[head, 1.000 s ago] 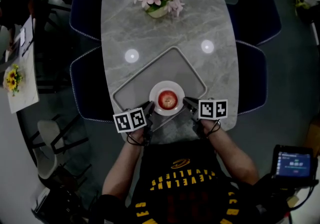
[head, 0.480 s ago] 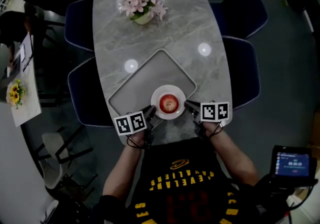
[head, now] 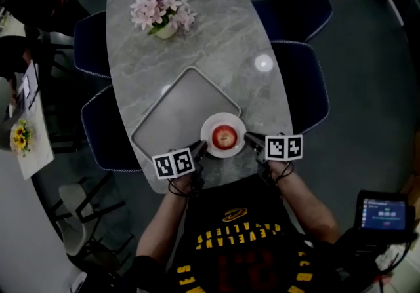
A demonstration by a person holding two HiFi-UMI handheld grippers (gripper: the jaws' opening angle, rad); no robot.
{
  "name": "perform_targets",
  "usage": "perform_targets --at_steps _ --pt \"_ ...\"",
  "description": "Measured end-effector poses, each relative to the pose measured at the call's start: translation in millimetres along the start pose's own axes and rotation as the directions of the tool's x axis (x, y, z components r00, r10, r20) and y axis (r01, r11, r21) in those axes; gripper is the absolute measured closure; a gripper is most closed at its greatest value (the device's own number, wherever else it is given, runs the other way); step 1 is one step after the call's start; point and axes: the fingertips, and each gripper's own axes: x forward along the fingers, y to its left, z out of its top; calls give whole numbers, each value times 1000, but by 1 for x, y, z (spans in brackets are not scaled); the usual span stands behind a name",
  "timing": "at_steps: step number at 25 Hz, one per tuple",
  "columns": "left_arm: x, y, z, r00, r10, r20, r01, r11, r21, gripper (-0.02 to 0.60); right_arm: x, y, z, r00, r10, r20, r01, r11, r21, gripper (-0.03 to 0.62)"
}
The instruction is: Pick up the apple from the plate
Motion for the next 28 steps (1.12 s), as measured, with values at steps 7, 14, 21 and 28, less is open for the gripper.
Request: perform_targets --at_steps 7,14,21,28 --pt "20 -25 -8 1000 -18 -18 18 1000 25 537 -25 -22 4 1000 -5 29 5 1000 13 562" --pt "44 -51 -10 999 -30 -45 33 998 57 535 -48 -44 18 997 -17 69 16 1000 16 562" --pt "74 -82 -19 995 -46 -86 55 994 98 537 -78 -77 21 994 -51 101 49 998 28 562" --pt "109 -103 -34 989 -44 -141 62 990 129 538 -97 -118 19 989 -88 114 80 994 79 562"
